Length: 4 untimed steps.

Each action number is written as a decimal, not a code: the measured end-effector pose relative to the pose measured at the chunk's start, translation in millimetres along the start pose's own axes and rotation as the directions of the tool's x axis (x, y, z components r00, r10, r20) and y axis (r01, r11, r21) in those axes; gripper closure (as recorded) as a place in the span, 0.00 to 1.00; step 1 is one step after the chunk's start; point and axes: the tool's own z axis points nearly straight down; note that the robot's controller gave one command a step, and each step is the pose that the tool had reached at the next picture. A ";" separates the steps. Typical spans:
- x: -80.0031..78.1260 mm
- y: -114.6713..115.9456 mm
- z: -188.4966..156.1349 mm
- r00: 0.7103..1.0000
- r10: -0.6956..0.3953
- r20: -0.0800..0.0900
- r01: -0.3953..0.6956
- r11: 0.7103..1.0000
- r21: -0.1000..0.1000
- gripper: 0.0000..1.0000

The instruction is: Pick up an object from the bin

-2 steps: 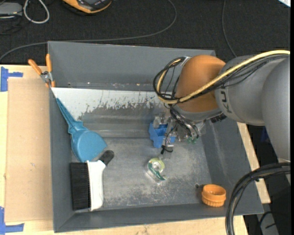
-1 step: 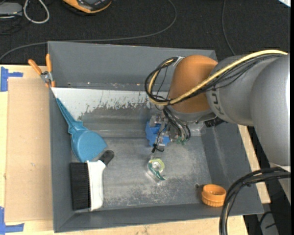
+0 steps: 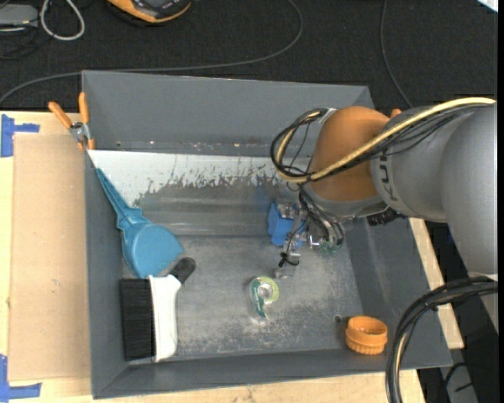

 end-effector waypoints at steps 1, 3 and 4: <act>7.2 21.2 0.0 1.000 0.018 0.006 -0.018 1.000 -0.003 1.00; 8.6 21.1 -14.6 1.000 0.017 0.001 -0.017 1.000 -0.002 1.00; 7.7 21.2 -31.6 1.000 0.016 0.004 -0.016 1.000 -0.003 1.00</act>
Offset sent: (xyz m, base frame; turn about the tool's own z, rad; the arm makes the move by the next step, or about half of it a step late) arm 0.0000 0.0000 0.0000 0.0000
